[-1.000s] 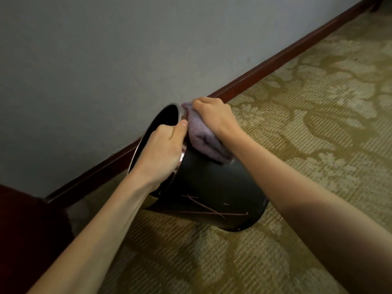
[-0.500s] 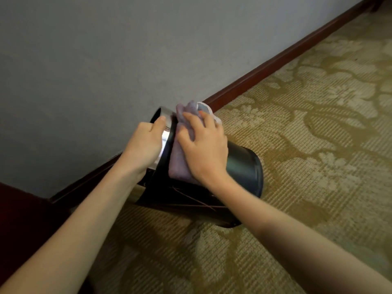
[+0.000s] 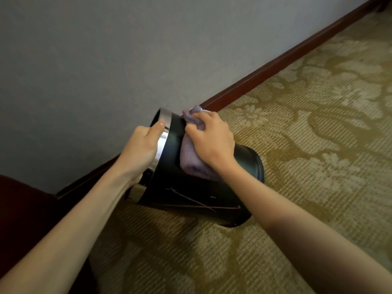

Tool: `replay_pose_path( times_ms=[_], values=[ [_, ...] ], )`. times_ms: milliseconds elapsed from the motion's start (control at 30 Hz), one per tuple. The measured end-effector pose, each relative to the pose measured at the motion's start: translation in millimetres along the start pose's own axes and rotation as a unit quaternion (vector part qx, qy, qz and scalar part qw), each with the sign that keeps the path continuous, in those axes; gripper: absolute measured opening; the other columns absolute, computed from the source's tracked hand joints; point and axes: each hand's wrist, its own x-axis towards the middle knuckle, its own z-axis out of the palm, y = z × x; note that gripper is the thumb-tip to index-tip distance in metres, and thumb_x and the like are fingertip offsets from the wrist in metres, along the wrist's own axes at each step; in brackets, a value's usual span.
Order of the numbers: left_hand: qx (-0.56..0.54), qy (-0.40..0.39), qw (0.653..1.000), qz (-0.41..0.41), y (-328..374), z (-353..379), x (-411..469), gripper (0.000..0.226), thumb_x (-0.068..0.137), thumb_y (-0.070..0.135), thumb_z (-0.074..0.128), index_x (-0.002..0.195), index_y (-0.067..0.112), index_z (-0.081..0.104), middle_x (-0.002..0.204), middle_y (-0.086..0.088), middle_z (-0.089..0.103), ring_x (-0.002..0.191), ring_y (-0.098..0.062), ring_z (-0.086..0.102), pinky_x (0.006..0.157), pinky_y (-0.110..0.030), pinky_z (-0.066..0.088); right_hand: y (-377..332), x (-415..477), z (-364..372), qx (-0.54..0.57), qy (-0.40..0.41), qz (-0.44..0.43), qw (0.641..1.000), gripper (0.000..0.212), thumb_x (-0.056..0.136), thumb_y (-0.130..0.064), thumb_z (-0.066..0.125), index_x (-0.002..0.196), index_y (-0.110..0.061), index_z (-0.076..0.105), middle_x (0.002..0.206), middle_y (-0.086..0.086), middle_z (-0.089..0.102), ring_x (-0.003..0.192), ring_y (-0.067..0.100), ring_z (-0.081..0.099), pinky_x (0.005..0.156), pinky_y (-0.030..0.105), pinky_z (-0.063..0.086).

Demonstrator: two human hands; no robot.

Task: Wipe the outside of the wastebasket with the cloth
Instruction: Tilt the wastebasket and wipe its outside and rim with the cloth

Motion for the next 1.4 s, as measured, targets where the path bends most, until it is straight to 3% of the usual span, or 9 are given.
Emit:
replay_pose_path(
  times_ms=[200,333,567,733,833,933,1100,1200,1400],
  values=[
    [-0.067,-0.086,0.994,0.003,2,3,-8,0.054,0.097,0.036,0.043,0.074,-0.009,0.062,0.063,0.001,0.061,0.056,-0.003,0.054,0.05,-0.016,0.041,24,45,-16,0.023,-0.093,0.095,0.991,0.028,0.083,-0.049,0.054,0.096,-0.031,0.072,0.108,0.004,0.07,0.102,0.029,0.061,0.092,0.041,0.049],
    [-0.067,-0.073,0.995,0.009,6,11,-7,0.058,0.099,0.029,0.042,0.043,0.023,0.054,0.037,0.016,0.044,0.037,0.006,0.039,0.038,-0.009,0.03,35,47,-20,0.048,-0.097,0.074,0.991,0.028,0.085,-0.045,0.048,0.088,-0.028,0.07,0.111,0.005,0.07,0.106,0.029,0.06,0.094,0.041,0.047],
    [-0.045,-0.058,0.997,-0.021,-1,-1,-1,0.046,0.097,0.038,0.044,0.07,0.007,0.065,0.052,0.011,0.055,0.048,0.004,0.049,0.045,-0.009,0.037,48,-1,-8,0.032,0.001,-0.002,0.999,0.042,0.088,-0.036,0.04,0.124,-0.029,0.061,0.138,0.0,0.052,0.127,0.027,0.046,0.103,0.046,0.038],
    [0.005,-0.017,0.999,-0.04,-1,-4,8,0.043,0.096,0.038,0.046,0.058,0.023,0.032,0.036,0.016,0.027,0.035,0.001,0.024,0.034,-0.016,0.021,55,-61,9,-0.035,0.127,-0.071,0.989,0.047,0.083,-0.035,0.045,0.127,-0.025,0.058,0.136,0.007,0.053,0.126,0.033,0.045,0.102,0.05,0.037],
    [-0.012,-0.027,0.999,-0.012,1,-3,8,0.044,0.097,0.034,0.046,0.058,0.019,0.033,0.048,0.011,0.029,0.039,-0.001,0.023,0.035,-0.012,0.025,65,-81,16,-0.035,0.158,-0.093,0.982,0.045,0.084,-0.031,0.048,0.127,-0.022,0.058,0.135,0.01,0.052,0.127,0.037,0.044,0.102,0.054,0.036],
    [-0.019,-0.038,0.999,0.003,0,-1,4,0.039,0.095,0.037,0.045,0.066,0.011,0.044,0.066,-0.005,0.031,0.054,-0.011,0.028,0.043,-0.019,0.027,67,-77,12,-0.004,0.141,-0.079,0.987,0.046,0.082,-0.032,0.046,0.124,-0.022,0.061,0.133,0.009,0.054,0.125,0.036,0.046,0.1,0.056,0.036],
    [-0.04,-0.029,0.999,0.009,-1,-3,-4,0.056,0.099,0.03,0.046,0.046,0.026,0.028,0.037,0.015,0.021,0.036,0.0,0.02,0.036,-0.015,0.018,68,-57,1,0.028,0.117,-0.045,0.992,0.051,0.077,-0.037,0.039,0.118,-0.022,0.066,0.13,0.005,0.058,0.124,0.03,0.048,0.102,0.049,0.036],
    [-0.062,-0.043,0.997,0.023,1,-1,-11,0.07,0.101,0.022,0.042,0.032,0.026,0.048,0.029,0.015,0.029,0.029,0.003,0.028,0.034,-0.007,0.021,74,-35,-10,0.08,0.071,-0.018,0.994,0.044,0.079,-0.032,0.046,0.114,-0.019,0.069,0.124,0.005,0.061,0.122,0.027,0.05,0.101,0.045,0.037],
    [-0.077,-0.077,0.993,0.045,5,1,-20,0.054,0.103,0.018,0.038,0.052,0.02,0.057,0.032,0.024,0.044,0.033,0.013,0.043,0.04,0.002,0.029,99,12,-31,0.124,-0.053,0.06,0.989,0.026,0.092,-0.021,0.052,0.108,-0.023,0.073,0.125,-0.003,0.066,0.12,0.012,0.056,0.099,0.022,0.038]
  ],
)
